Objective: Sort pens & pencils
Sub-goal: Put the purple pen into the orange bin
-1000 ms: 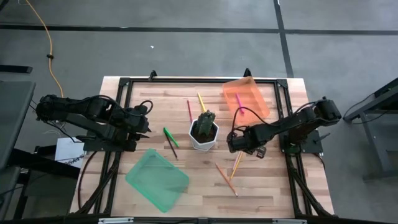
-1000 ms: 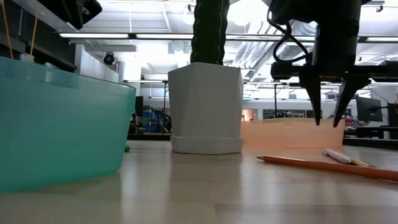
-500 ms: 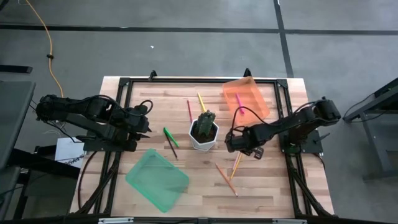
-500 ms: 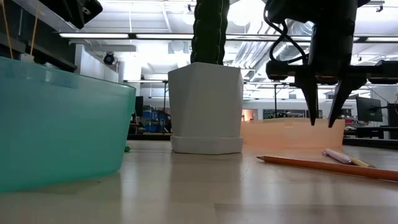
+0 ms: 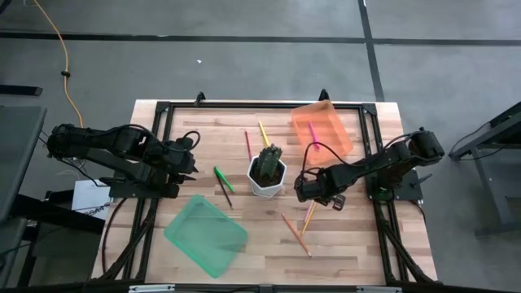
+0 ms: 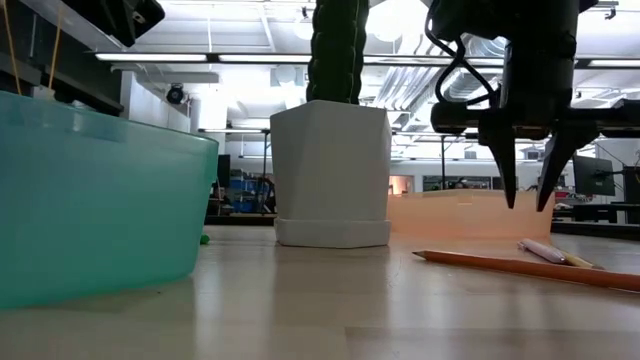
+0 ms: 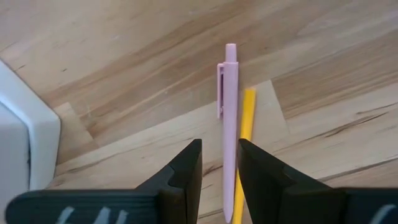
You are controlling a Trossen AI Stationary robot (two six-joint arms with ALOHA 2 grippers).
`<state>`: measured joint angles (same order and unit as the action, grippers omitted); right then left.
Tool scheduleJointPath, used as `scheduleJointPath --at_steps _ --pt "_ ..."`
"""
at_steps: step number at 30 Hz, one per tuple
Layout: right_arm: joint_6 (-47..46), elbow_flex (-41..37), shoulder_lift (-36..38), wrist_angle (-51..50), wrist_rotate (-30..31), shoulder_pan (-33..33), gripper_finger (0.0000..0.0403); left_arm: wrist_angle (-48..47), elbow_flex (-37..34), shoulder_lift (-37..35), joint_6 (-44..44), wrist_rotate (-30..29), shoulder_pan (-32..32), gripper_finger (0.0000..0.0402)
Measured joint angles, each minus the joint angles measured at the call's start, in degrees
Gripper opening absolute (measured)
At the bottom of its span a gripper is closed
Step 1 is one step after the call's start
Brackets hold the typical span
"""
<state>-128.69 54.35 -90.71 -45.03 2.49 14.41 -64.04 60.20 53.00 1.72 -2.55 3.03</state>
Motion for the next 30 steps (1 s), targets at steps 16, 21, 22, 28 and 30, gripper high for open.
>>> scheduleJointPath --at_steps 16,21,22,28,30 --pt "0.04 0.00 -3.47 1.75 -2.52 0.35 0.0092 -0.45 0.00 0.01 -0.02 0.19 -0.01 0.0108" --pt "-0.01 0.00 -3.48 1.99 -2.44 0.35 0.0092 -0.45 0.00 0.01 0.02 0.20 0.00 0.0108" --pt "-0.03 0.00 -3.47 1.99 -2.44 0.35 0.0092 -0.44 0.00 0.00 0.02 0.20 -0.02 0.0108" --pt "-0.28 -2.23 -3.48 6.38 -2.43 0.36 0.0092 -0.45 0.00 0.01 0.04 0.20 -0.02 0.0108" --pt "-0.30 -2.53 -3.48 6.90 -2.00 0.42 0.0092 -0.45 0.00 0.01 0.05 0.20 0.00 0.0108"
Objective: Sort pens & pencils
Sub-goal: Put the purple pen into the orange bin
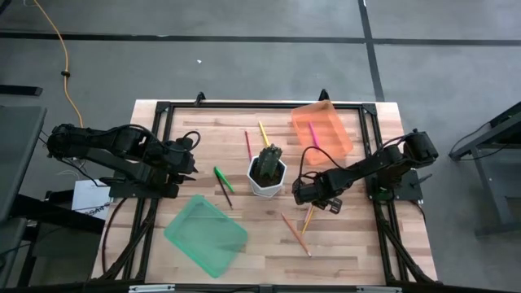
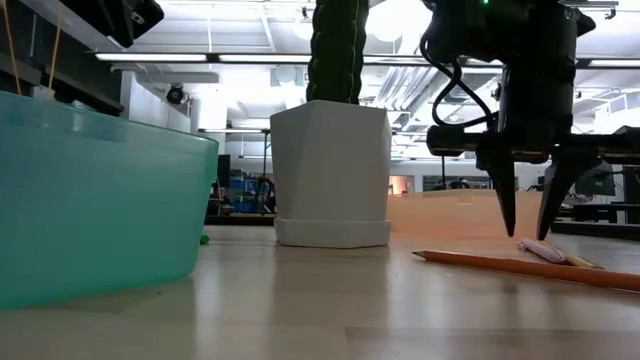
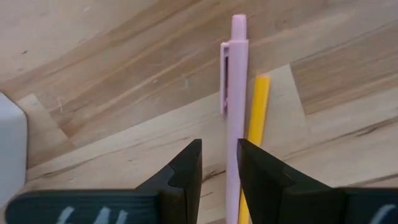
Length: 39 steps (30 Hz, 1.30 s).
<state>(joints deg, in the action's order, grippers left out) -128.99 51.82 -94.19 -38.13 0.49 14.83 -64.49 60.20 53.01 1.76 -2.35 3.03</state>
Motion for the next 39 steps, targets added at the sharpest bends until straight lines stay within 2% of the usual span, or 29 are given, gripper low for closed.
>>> scheduleJointPath --at_steps 27,39 --pt "0.08 -0.18 -0.08 -1.13 -0.04 0.00 0.0091 0.00 0.00 -0.01 -0.07 0.02 -0.02 0.0108" --pt "0.23 0.62 -4.96 2.95 -0.46 0.40 0.0091 -0.44 0.00 0.00 -0.09 0.48 0.00 0.0108"
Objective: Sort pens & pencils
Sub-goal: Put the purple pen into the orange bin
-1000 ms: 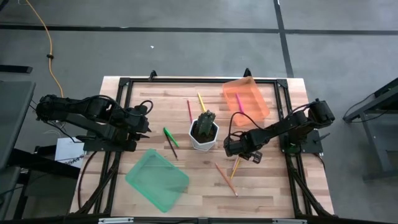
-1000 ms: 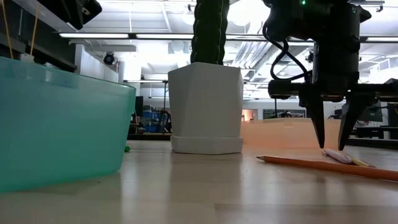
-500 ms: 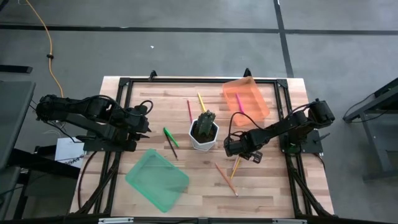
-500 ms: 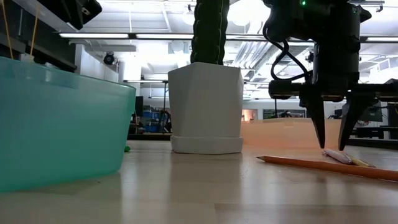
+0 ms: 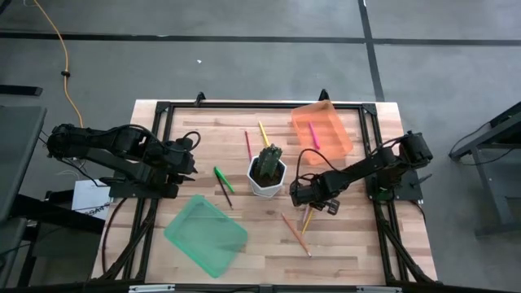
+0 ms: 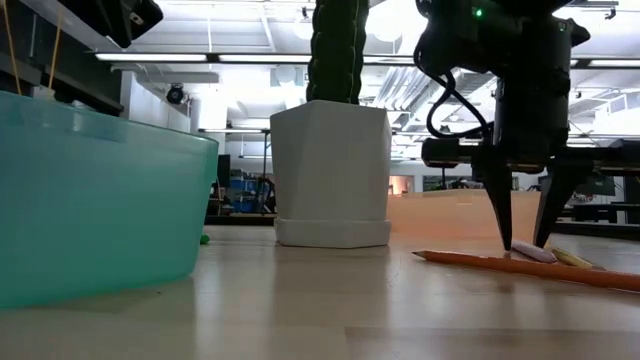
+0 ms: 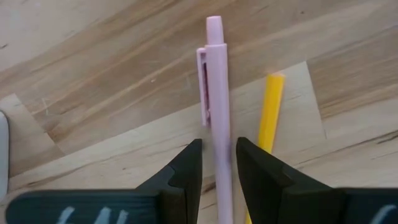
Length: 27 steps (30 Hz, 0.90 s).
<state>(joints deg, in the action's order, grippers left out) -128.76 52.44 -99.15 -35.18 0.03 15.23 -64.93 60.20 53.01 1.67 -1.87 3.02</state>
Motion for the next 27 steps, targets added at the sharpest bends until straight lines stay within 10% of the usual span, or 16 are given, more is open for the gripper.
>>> scheduleJointPath --at_steps 27 --pt "1.30 3.36 -0.32 -5.14 2.08 0.23 0.0012 0.44 0.00 -0.01 0.00 -0.02 -0.02 0.0108"
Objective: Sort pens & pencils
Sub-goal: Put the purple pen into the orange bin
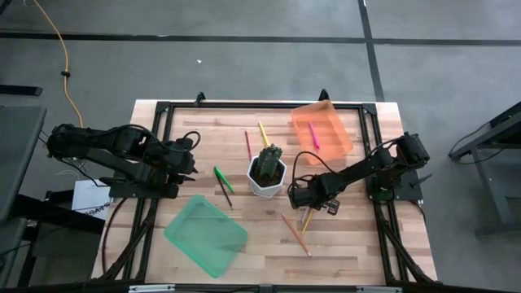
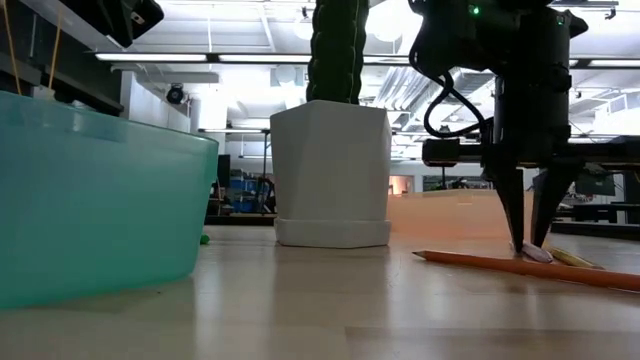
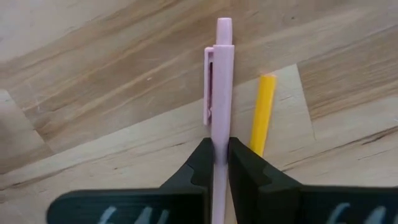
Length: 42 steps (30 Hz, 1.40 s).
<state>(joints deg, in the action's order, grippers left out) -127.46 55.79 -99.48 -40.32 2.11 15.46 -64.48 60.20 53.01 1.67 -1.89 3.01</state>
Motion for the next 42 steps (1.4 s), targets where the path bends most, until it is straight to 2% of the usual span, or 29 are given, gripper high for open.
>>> scheduleJointPath --at_steps 8,15,23,34,42 --pt "1.51 3.37 0.00 -3.54 1.47 -0.04 0.0011 0.01 0.00 -0.01 0.01 -0.01 0.00 0.0108" --pt "1.76 7.41 0.16 -12.82 3.66 -0.04 0.0011 0.01 0.00 -0.01 0.02 -0.02 0.00 0.0108" --pt "1.30 7.91 4.53 -17.64 6.96 -0.04 0.0010 0.01 0.00 -0.01 0.43 -0.02 0.02 0.0108" --pt "0.54 7.91 12.57 -24.16 15.15 -1.09 0.0010 0.20 0.00 0.00 0.90 -0.11 0.01 0.0108" --pt "6.16 7.91 17.70 -24.81 22.80 -5.12 0.0010 1.35 0.00 -0.01 0.47 -0.35 0.02 0.0108"
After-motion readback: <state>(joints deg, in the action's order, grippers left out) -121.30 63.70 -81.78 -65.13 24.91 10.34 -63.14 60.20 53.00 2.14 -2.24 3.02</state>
